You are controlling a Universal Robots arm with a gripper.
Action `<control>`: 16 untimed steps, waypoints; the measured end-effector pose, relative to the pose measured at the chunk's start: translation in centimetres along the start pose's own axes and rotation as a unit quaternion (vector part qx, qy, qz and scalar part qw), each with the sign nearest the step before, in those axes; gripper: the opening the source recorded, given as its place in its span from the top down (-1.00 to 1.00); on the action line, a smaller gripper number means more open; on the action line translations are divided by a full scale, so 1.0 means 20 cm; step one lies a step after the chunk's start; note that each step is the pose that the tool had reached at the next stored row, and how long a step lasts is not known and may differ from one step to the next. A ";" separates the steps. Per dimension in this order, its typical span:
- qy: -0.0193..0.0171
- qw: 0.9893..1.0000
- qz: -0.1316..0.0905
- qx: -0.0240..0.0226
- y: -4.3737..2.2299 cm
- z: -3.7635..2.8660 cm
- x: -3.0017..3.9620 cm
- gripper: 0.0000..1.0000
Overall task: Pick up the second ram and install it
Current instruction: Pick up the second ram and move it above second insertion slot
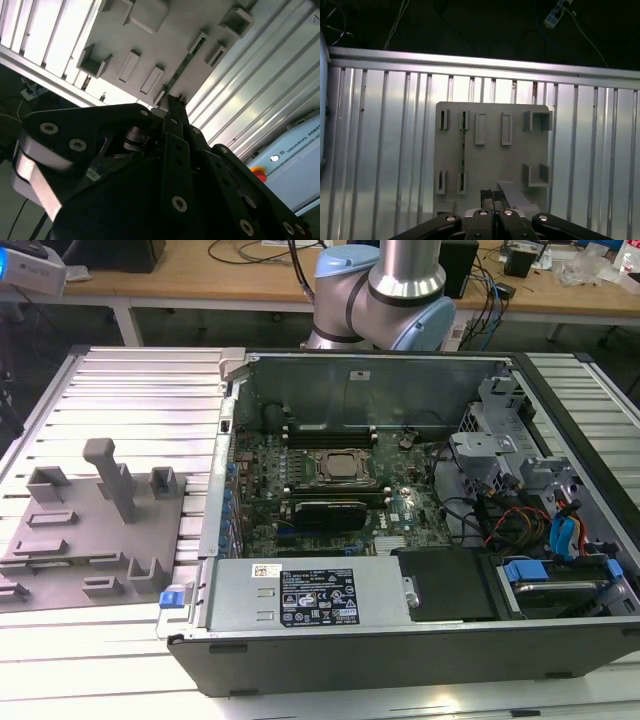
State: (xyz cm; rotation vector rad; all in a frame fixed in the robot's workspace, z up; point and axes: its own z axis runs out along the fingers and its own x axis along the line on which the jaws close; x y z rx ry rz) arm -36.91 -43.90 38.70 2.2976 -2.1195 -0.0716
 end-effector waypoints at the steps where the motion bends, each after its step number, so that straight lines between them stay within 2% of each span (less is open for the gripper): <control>1: 0.000 1.000 -0.006 0.000 0.000 0.000 0.000 0.79; 8: 0.002 0.999 -0.036 -0.001 0.000 0.000 0.000 0.79; 12: 0.002 0.999 -0.038 -0.001 0.000 0.000 0.000 0.79; 13: 0.002 0.999 -0.037 -0.001 0.000 0.000 0.000 0.79; 14: 0.001 1.000 -0.019 0.000 0.000 0.000 -0.001 0.79; 16: 0.000 1.000 0.012 0.000 0.000 0.000 0.000 0.79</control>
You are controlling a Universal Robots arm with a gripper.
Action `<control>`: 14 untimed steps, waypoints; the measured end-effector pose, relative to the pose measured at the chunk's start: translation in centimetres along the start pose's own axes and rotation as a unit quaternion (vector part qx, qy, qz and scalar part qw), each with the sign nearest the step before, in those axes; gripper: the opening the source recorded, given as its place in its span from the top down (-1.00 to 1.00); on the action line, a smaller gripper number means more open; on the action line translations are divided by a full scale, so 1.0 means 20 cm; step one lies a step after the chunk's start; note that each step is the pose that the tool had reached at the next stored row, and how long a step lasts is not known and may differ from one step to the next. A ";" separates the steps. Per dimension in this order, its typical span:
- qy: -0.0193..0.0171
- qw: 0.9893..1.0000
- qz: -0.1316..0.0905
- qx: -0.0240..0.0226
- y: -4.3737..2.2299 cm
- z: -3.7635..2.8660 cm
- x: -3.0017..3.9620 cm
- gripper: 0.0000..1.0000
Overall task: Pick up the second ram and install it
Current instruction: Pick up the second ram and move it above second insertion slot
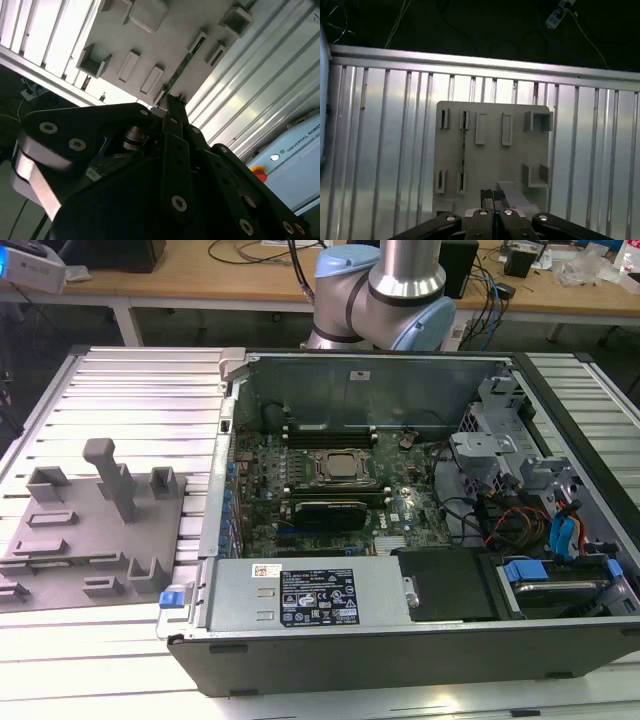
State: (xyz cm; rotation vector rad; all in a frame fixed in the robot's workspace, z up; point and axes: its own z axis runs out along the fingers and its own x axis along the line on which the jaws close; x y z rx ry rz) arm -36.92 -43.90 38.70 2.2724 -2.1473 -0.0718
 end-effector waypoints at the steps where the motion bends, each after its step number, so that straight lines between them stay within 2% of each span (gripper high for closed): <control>1: -0.001 1.000 0.018 0.000 0.000 0.000 0.000 0.79; 3: -0.002 0.999 0.046 0.001 0.000 0.000 0.000 0.79; 6: -0.004 0.996 0.094 0.002 0.000 0.001 0.000 0.79; 7: -0.004 0.995 0.099 0.002 0.000 0.001 0.000 0.79; 14: -0.004 0.995 0.101 0.002 0.000 0.001 0.000 0.77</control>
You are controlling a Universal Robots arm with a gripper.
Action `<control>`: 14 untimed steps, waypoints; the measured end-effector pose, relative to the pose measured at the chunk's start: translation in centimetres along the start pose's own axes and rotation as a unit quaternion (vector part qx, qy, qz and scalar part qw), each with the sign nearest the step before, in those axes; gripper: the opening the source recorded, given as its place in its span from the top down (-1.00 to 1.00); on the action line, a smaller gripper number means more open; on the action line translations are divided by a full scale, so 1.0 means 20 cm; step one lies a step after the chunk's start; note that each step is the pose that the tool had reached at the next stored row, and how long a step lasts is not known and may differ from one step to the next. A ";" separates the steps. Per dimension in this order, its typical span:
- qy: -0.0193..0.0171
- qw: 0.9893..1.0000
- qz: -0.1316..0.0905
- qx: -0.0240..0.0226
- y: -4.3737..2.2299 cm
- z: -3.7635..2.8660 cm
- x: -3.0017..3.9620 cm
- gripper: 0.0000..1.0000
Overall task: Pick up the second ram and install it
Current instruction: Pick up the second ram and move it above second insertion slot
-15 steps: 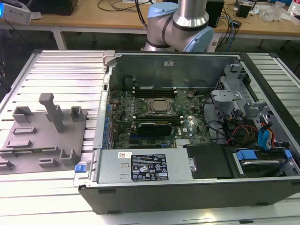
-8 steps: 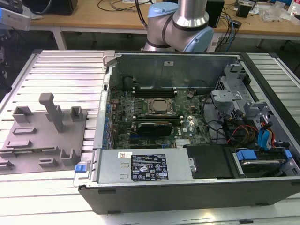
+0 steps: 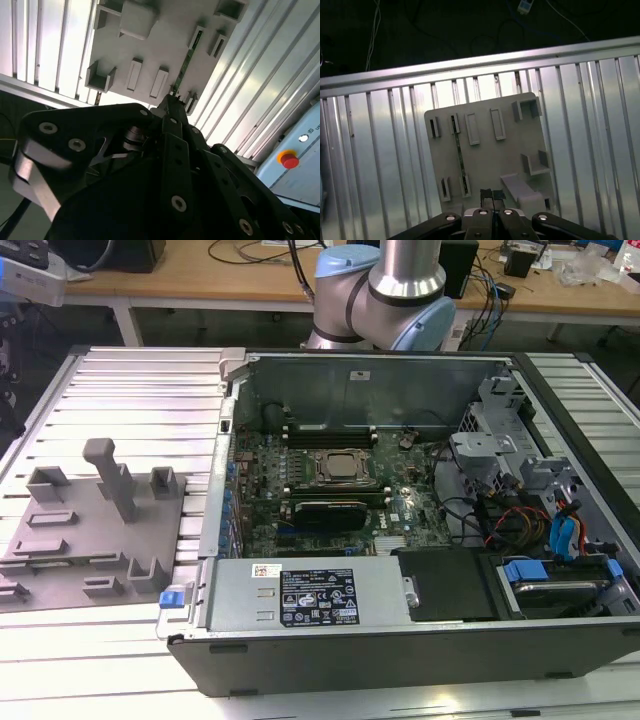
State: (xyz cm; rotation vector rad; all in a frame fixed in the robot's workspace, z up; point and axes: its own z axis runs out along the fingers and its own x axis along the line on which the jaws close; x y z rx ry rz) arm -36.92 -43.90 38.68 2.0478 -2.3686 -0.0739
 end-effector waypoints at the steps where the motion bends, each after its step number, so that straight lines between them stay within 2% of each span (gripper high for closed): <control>1: 0.000 1.000 0.000 0.000 0.000 0.000 0.000 0.77; 2: 0.000 1.000 0.000 0.000 0.000 0.000 0.000 0.53; 6: 0.000 1.000 0.001 0.000 0.000 0.000 0.000 0.04; 11: 0.000 1.000 0.001 0.000 0.002 0.013 0.003 0.04; 14: 0.000 1.000 0.001 0.000 0.002 0.031 0.023 0.04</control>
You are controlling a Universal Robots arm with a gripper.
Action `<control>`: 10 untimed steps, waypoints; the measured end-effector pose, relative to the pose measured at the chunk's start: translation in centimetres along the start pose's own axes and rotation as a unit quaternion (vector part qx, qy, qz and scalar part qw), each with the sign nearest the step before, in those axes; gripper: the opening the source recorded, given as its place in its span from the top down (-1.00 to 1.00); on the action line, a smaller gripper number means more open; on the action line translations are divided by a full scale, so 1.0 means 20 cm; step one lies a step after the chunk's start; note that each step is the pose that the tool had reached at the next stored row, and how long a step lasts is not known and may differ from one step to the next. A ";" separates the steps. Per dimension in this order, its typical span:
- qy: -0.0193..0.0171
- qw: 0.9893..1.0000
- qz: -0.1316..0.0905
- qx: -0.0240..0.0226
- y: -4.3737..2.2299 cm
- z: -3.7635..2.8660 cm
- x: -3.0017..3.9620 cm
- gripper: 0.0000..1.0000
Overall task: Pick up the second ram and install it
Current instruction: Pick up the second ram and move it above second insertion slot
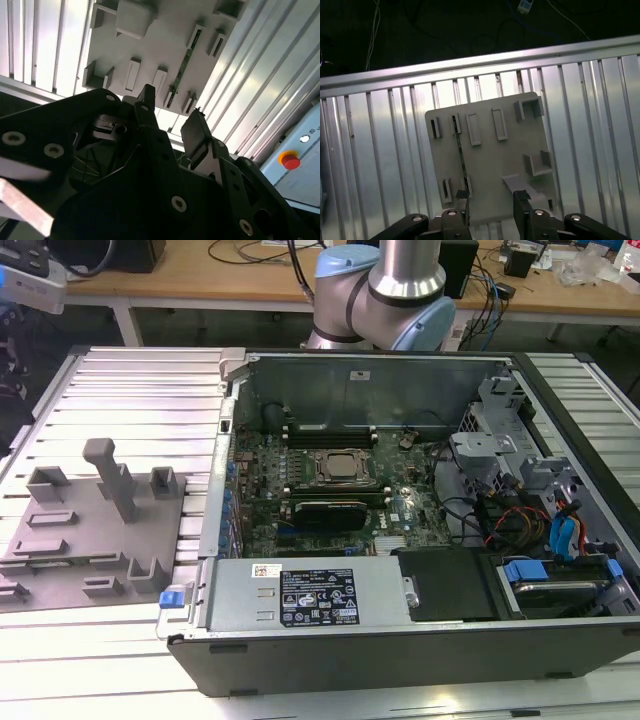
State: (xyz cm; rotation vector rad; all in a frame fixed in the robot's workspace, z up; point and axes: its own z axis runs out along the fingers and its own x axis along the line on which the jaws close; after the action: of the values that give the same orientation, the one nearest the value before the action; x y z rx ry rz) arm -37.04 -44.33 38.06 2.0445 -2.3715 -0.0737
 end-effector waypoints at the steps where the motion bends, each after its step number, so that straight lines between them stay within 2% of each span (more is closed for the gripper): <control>1: 0.000 1.000 -0.002 0.000 0.001 0.035 0.016 0.04; 5: 0.000 1.000 -0.009 0.000 -0.001 0.072 0.017 0.04; 10: 0.000 1.000 -0.010 0.000 -0.002 0.089 0.018 0.04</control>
State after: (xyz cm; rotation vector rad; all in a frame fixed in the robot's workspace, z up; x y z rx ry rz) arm -37.12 -44.63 36.27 2.0684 -2.3500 -0.0736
